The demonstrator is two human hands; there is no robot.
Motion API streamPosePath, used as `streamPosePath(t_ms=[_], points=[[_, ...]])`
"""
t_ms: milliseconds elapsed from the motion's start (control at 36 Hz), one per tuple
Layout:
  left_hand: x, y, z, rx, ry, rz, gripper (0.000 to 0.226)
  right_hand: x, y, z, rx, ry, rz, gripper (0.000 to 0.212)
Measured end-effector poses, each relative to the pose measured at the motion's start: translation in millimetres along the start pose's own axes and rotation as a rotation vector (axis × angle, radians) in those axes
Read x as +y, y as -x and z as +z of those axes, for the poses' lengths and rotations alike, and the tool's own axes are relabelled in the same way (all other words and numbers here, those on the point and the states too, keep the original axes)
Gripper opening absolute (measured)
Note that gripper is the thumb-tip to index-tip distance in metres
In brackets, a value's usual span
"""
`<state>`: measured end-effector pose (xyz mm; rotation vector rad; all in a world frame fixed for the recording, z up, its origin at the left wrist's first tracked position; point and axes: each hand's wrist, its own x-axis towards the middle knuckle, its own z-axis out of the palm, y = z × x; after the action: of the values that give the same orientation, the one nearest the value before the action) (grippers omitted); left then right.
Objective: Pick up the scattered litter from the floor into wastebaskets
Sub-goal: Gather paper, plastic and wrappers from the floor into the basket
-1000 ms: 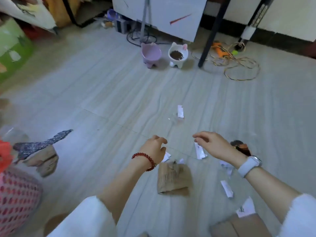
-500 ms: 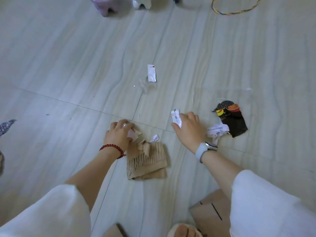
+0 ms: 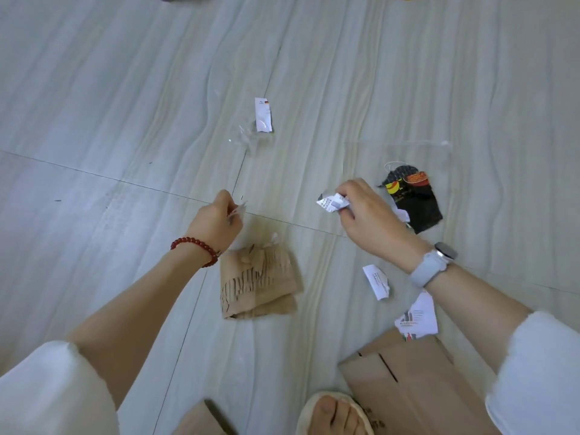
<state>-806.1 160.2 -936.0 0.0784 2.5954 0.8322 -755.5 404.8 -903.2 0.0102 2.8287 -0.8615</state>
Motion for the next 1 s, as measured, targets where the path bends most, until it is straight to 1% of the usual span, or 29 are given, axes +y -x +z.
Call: streamPosePath(t_ms=[83, 139, 167, 222, 278, 333, 389, 444, 500, 556, 583, 611, 667, 694, 722, 750, 806, 833, 861, 889, 944, 972, 1000], points=[[22.8, -2.5, 11.7, -0.127, -0.128, 0.075, 0.012, 29.5, 9.5, -22.8, -0.076, 0.272, -0.004, 0.022], [32.7, -3.0, 23.1, -0.228, -0.289, 0.084, 0.013, 44.1, 19.1, -23.8, -0.186, 0.445, -0.001, 0.026], [35.4, -3.2, 28.3, -0.244, -0.365, 0.091, 0.016, 50.1, 24.6, -20.4, -0.251, 0.489, 0.007, 0.027], [36.8, -4.3, 37.0, -0.221, -0.456, 0.101, 0.024, 60.4, 34.7, -9.3, -0.366, 0.528, 0.023, 0.031], [34.0, -5.2, 43.6, -0.189, -0.487, 0.071, 0.035, 69.8, 43.0, 1.9, -0.443, 0.550, 0.043, 0.032], [32.5, -3.3, 49.1, -0.170, -0.495, 0.051, 0.035, 76.8, 50.2, 10.4, -0.416, 0.544, 0.019, 0.029], [31.8, -0.4, 53.0, -0.163, -0.491, 0.051, 0.030, 80.7, 54.3, 16.9, -0.336, 0.483, -0.007, 0.027], [30.9, 2.7, 54.7, -0.170, -0.493, 0.056, 0.025, 82.3, 55.4, 20.9, -0.309, 0.378, 0.006, 0.028], [28.3, 3.7, 55.0, -0.159, -0.483, 0.070, 0.022, 80.6, 55.5, 18.5, -0.263, 0.297, 0.079, 0.026], [24.7, 4.6, 55.2, -0.144, -0.453, 0.095, 0.022, 77.5, 56.1, 8.9, -0.151, 0.226, 0.156, 0.018], [22.8, 5.2, 55.4, -0.137, -0.436, 0.105, 0.022, 75.7, 56.3, 3.7, -0.103, 0.194, 0.177, 0.017], [21.1, 5.9, 55.7, -0.125, -0.413, 0.114, 0.023, 73.4, 57.6, -1.4, -0.090, 0.165, 0.194, 0.022], [20.1, 9.1, 55.6, -0.073, -0.346, 0.124, 0.025, 70.4, 62.1, -8.0, -0.163, 0.091, 0.190, 0.042], [21.3, 11.5, 55.6, -0.040, -0.305, 0.131, 0.026, 68.1, 65.1, -10.5, -0.234, 0.077, 0.175, 0.052], [23.6, 14.2, 55.7, -0.013, -0.265, 0.146, 0.026, 65.6, 68.6, -12.0, -0.318, 0.109, 0.155, 0.057], [27.0, 17.0, 55.9, 0.000, -0.232, 0.163, 0.024, 65.7, 72.1, -11.2, -0.404, 0.186, 0.125, 0.058], [35.8, 22.8, 57.1, -0.001, -0.176, 0.184, 0.021, 68.4, 78.5, -5.7, -0.524, 0.357, 0.041, 0.050], [40.6, 25.0, 58.0, -0.009, -0.149, 0.184, 0.019, 71.3, 81.7, -1.9, -0.519, 0.402, -0.019, 0.043], [44.6, 26.6, 59.5, -0.017, -0.130, 0.184, 0.017, 75.7, 85.0, 3.9, -0.479, 0.423, -0.085, 0.036], [47.9, 27.5, 61.8, -0.021, -0.121, 0.193, 0.014, 78.2, 87.9, 9.1, -0.451, 0.428, -0.124, 0.033], [52.8, 28.8, 67.3, -0.034, -0.113, 0.215, 0.009, 82.3, 92.1, 17.9, -0.434, 0.416, -0.109, 0.048], [54.4, 29.6, 69.8, -0.043, -0.113, 0.221, 0.007, 82.7, 93.6, 20.9, -0.424, 0.423, -0.084, 0.050], [56.2, 30.7, 71.9, -0.050, -0.113, 0.225, 0.008, 82.8, 95.0, 23.4, -0.411, 0.426, -0.069, 0.047]])
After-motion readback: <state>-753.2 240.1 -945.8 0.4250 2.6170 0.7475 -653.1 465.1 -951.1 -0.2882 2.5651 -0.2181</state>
